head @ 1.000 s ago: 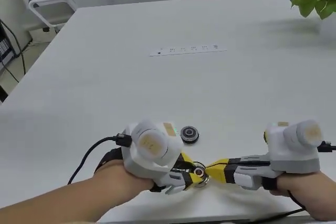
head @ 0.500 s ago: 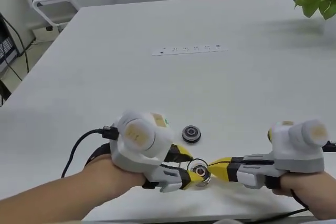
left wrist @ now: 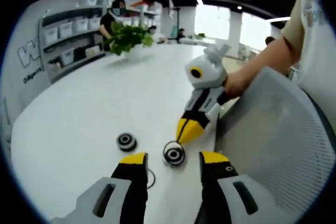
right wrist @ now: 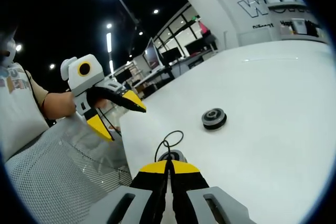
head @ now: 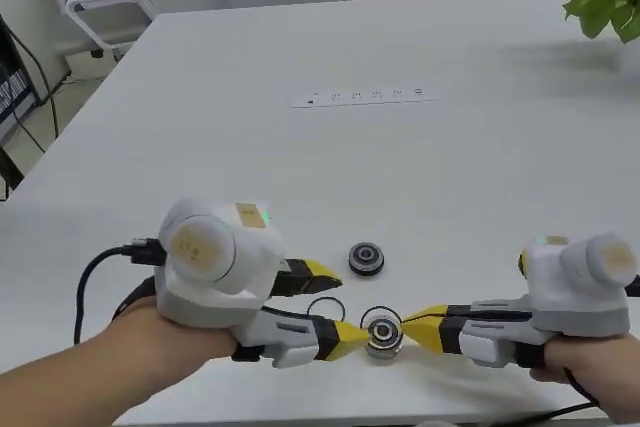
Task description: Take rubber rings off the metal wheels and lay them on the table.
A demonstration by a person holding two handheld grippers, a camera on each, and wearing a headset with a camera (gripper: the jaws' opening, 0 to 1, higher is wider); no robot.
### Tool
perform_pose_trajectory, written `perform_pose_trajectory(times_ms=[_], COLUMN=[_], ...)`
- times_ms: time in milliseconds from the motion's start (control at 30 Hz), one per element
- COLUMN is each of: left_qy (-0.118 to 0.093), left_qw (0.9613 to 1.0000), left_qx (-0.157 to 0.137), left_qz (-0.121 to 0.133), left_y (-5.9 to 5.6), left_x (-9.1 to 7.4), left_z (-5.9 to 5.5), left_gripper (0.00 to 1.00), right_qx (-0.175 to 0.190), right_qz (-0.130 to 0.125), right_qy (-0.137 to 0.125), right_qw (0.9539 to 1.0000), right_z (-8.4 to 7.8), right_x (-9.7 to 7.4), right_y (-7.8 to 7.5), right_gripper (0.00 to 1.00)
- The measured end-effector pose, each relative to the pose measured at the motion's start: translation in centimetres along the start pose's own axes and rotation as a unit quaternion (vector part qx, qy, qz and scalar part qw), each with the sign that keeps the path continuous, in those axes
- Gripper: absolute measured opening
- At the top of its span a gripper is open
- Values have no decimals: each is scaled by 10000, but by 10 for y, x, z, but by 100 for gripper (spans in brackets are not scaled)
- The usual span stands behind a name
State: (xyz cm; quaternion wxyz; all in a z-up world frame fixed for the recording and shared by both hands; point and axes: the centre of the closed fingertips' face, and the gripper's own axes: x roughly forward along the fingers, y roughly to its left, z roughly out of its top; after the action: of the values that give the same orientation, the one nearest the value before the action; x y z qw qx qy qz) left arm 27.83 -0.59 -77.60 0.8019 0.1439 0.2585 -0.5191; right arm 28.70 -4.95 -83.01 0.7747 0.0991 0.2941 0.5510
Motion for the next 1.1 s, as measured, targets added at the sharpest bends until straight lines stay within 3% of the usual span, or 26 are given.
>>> perform_pose_trajectory(times_ms=[467, 1100], left_qy=[-227, -347], left_qw=[9989, 9950], left_qx=[-181, -414], left_qz=[360, 840], left_y=[11, 27], left_x=[-32, -61], left_z=[2, -5], left_gripper=[48, 55], right_qx=[-88, -289], right_qz=[111, 354], right_qy=[-14, 191], right_qw=[9999, 9988], right_z=[13, 33], right_x=[4, 26], right_y=[1, 0], right_gripper=[0, 0])
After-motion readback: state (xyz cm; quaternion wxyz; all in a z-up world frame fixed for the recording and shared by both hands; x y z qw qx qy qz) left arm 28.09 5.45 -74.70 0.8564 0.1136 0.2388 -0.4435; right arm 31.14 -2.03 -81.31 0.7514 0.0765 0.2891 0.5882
